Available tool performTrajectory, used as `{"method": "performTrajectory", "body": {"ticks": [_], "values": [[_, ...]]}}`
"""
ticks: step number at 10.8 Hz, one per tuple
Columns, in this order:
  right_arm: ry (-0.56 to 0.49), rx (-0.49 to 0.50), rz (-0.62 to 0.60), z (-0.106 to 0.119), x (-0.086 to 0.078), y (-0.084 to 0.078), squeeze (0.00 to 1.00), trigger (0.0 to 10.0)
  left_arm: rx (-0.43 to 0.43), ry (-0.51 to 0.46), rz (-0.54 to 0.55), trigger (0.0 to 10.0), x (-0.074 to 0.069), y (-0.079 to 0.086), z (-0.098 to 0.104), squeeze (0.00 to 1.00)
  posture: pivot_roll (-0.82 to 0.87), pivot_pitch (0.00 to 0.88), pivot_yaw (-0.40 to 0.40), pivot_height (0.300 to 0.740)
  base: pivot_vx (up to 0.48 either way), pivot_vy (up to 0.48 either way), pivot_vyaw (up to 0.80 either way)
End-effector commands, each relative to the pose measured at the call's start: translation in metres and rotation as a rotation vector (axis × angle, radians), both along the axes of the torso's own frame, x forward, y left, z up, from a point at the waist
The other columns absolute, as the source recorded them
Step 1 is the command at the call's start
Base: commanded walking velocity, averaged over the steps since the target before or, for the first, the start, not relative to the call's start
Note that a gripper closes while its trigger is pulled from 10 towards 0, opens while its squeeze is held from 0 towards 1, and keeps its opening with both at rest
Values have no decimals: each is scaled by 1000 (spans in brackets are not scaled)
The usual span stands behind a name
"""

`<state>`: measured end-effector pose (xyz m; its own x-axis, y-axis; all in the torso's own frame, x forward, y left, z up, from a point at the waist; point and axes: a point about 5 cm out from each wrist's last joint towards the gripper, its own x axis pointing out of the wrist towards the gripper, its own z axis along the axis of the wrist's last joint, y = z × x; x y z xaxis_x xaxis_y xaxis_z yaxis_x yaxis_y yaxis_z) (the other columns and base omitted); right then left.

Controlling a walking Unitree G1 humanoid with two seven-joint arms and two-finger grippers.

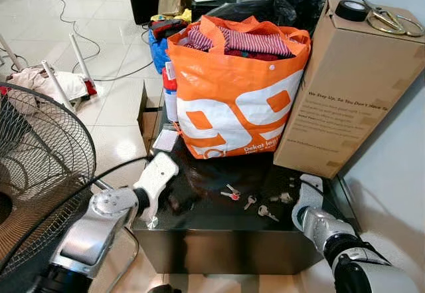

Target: Hang keys on a hook

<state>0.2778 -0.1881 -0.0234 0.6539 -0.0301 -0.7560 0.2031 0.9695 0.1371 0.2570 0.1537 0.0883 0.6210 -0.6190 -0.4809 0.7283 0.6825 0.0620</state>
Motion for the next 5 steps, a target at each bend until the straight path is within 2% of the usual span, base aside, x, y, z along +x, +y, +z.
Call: {"method": "performTrajectory", "body": {"ticks": [1, 2, 3, 4, 5], "values": [[-29, 6, -21, 3, 2, -6, 0, 0, 6, -38, 21, 10000, 4, 2, 5, 0, -36, 0, -14, 740, 0, 0, 0], [-63, 25, -23, 6, 4, -8, 0, 0, -1, -83, 55, 10000, 8, 2, 10, 0, -36, 0, -12, 740, 0, 0, 0], [-122, 38, -5, 12, 7, -11, 0, 0, -46, -93, 101, 10000, 10, 2, 16, 0, -35, 0, -5, 740, 0, 0, 0], [-198, 33, 50, 25, 11, -9, 0, 0, -54, -124, 116, 10000, 10, 2, 21, 0, -38, 0, -2, 740, 0, 0, 0], [-313, 39, 103, 55, 10, -5, 0, 0, -41, -235, 175, 10000, 12, 4, 29, 0, -41, 0, -1, 740, 0, 0, 0]]}}
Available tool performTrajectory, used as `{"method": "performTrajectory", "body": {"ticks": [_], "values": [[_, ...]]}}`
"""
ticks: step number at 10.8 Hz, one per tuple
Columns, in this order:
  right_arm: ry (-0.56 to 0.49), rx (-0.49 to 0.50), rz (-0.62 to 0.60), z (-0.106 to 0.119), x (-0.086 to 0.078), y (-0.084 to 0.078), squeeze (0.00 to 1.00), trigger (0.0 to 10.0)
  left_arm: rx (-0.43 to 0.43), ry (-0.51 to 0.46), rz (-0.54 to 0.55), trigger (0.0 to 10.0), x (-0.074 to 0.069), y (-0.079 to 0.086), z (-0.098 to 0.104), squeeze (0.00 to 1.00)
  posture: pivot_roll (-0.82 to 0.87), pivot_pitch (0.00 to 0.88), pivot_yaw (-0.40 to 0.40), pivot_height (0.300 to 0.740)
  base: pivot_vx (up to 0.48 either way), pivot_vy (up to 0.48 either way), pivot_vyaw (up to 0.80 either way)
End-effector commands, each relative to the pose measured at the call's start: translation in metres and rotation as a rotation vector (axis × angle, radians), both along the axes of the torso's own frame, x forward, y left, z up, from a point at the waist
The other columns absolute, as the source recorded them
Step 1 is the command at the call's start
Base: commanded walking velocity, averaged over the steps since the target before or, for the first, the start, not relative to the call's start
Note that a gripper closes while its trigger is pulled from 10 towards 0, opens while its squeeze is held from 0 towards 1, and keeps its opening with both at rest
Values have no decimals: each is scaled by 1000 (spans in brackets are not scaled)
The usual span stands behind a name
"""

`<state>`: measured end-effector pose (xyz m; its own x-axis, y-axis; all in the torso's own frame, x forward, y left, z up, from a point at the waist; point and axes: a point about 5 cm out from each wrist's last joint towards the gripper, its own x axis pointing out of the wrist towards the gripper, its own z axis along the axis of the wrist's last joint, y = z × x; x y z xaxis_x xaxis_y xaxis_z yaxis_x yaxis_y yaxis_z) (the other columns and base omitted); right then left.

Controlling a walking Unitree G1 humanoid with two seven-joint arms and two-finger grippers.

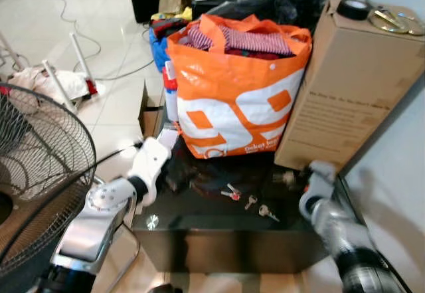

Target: Hang keys on a hook

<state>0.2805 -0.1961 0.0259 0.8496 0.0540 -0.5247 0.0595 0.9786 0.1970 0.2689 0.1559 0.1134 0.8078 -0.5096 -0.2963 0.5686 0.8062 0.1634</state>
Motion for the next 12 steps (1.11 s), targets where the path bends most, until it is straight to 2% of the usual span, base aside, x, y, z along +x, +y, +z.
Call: {"method": "performTrajectory", "body": {"ticks": [1, 2, 3, 4, 5, 8, 12], "values": [[-78, -14, 26, 21, 4, 3, 0, 0, 9, -85, 59, 10000, 3, 5, 9, 0, -43, 0, 1, 740, 0, 0, 0], [-130, -27, 23, 32, 2, 4, 0, 0, -5, -111, 92, 10000, 3, 6, 13, 0, -45, 0, 3, 740, 0, 0, 0], [-254, -52, 18, 57, -4, 13, 0, 0, -29, -147, 155, 10000, 2, 8, 21, 0, -46, 0, 4, 740, 0, 0, 0], [-334, -53, 20, 73, -7, 25, 0, 0, -28, -161, 193, 10000, 1, 8, 21, 0, -44, 0, 0, 740, 0, 0, 0], [-346, -53, 12, 81, -10, 30, 0, 10000, -33, -164, 231, 10000, 2, 8, 18, 0, -45, 0, 2, 740, 0, 0, 0], [-350, -119, -11, 86, -8, 25, 0, 10000, -11, -153, 263, 10000, 4, 6, 13, 0, -59, 0, 12, 740, 0, 0, 0], [-344, -134, -6, 91, -4, 24, 0, 10000, -14, -144, 309, 10000, 2, 9, 10, 0, -58, 0, -9, 740, -302, 0, 0]]}}
